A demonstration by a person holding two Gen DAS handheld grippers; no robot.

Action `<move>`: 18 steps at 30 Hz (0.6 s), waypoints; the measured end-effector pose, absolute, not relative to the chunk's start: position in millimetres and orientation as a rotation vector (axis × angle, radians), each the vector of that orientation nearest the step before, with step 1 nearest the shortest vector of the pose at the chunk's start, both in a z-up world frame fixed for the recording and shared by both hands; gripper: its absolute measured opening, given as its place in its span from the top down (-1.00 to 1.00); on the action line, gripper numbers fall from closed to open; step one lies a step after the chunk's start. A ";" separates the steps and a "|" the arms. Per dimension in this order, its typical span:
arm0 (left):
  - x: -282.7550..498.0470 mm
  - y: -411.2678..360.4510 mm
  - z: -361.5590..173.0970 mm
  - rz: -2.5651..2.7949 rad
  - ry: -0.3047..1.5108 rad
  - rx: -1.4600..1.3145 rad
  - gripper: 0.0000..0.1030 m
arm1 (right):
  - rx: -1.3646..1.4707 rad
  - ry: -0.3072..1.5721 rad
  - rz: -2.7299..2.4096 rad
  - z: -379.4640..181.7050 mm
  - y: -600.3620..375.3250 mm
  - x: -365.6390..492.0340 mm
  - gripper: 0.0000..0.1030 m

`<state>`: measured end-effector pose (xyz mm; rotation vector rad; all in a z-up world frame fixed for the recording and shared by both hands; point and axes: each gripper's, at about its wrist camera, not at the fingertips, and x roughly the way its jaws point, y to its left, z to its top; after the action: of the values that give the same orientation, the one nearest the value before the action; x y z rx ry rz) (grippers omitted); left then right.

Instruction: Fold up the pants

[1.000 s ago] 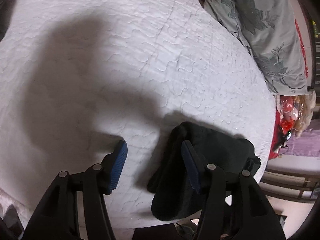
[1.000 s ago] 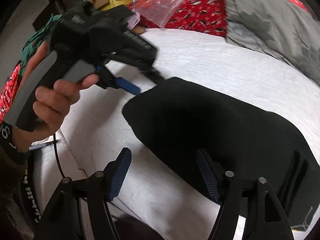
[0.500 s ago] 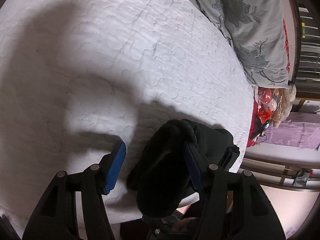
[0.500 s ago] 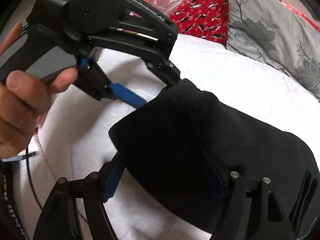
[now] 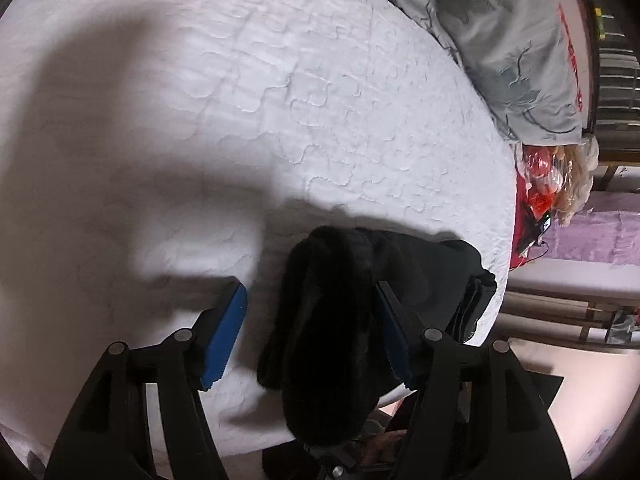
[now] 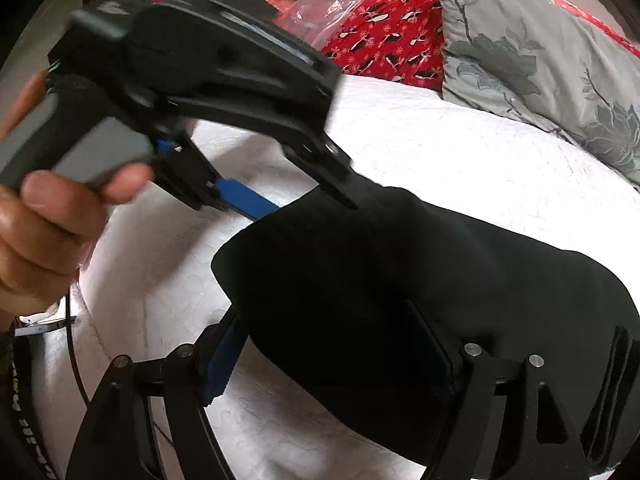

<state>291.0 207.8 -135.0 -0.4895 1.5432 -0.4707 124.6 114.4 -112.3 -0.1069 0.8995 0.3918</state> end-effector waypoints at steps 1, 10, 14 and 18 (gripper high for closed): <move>293.8 204.5 -133.5 -0.487 1.541 -0.480 -0.26 | -0.111 0.898 0.386 -112.6 115.4 124.6 -0.56; 301.8 184.9 -130.3 -0.479 1.582 -0.394 0.10 | -0.196 0.842 0.351 -116.3 129.2 125.4 -0.28; 301.6 193.5 -131.9 -0.438 1.587 -0.455 0.40 | -0.199 0.843 0.409 -109.7 125.6 130.5 0.33; 299.4 194.0 -129.9 -0.420 1.599 -0.464 0.41 | -0.119 0.854 0.432 -101.4 114.4 132.4 0.52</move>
<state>299.4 194.0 -129.9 -0.4636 1.5986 -0.4200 132.4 114.4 -101.4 -0.1188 0.8540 0.4325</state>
